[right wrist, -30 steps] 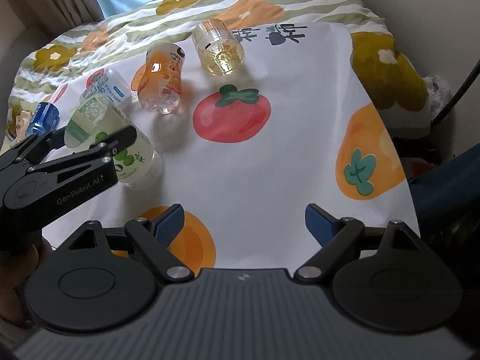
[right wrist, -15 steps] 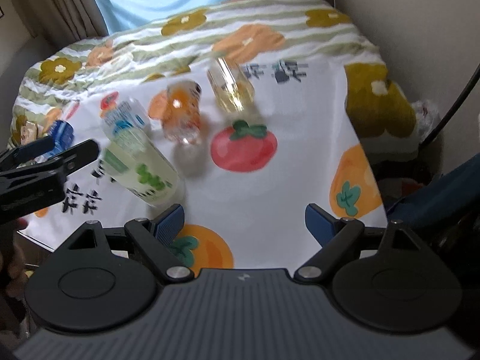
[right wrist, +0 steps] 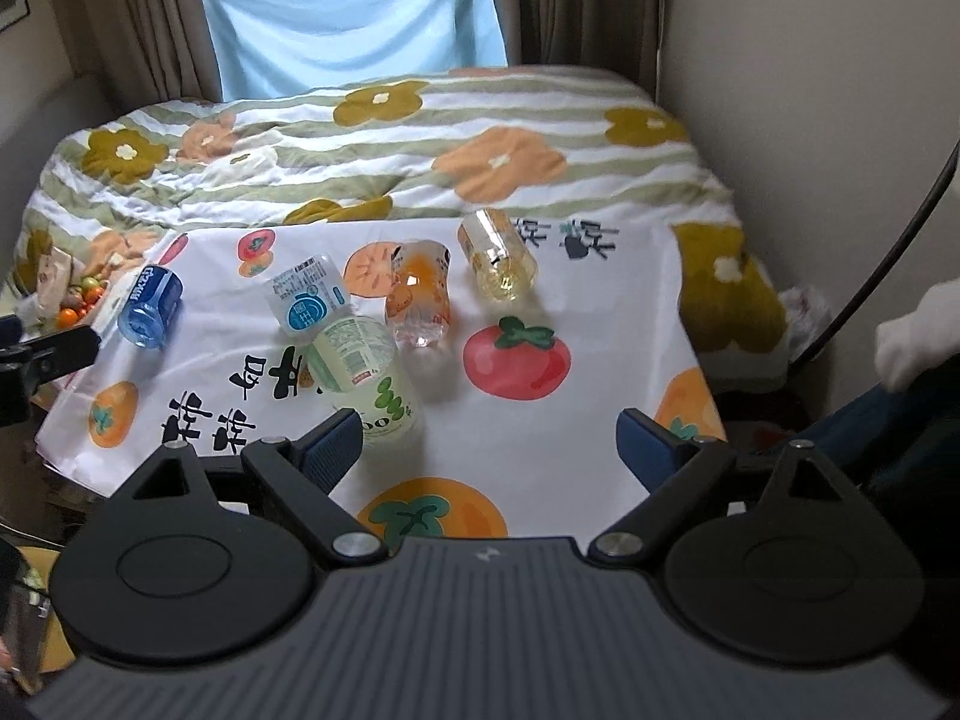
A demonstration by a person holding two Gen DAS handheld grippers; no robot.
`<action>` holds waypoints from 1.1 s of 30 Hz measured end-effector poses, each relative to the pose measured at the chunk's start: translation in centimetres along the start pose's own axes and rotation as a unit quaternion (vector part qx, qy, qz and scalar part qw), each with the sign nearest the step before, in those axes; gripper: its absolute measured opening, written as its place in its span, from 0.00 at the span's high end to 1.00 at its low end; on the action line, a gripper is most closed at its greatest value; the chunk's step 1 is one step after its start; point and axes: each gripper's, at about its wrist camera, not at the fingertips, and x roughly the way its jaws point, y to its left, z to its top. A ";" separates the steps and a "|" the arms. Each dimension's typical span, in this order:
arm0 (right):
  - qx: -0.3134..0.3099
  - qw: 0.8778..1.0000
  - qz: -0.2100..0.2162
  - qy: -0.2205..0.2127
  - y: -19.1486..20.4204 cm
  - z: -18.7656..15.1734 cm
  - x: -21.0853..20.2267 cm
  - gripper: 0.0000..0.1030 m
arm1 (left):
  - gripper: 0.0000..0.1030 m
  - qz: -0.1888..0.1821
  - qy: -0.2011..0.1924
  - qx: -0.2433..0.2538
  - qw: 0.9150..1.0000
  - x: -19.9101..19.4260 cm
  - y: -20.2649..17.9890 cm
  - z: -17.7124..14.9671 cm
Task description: Flip cup upright
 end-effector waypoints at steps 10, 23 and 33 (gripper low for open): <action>-0.012 0.999 -0.017 -0.027 3.2 -1.7 -2.0 0.00 | 0.00 0.025 0.001 -0.014 1.000 -2.2 2.0 -2.6; -0.007 0.999 -0.028 -0.034 3.8 -2.2 -3.1 0.00 | 0.00 0.023 -0.013 -0.011 1.000 -3.1 2.1 -2.9; 0.000 0.999 -0.035 -0.032 3.5 -2.3 -3.0 0.00 | 0.00 0.022 -0.007 -0.004 1.000 -2.6 1.9 -2.9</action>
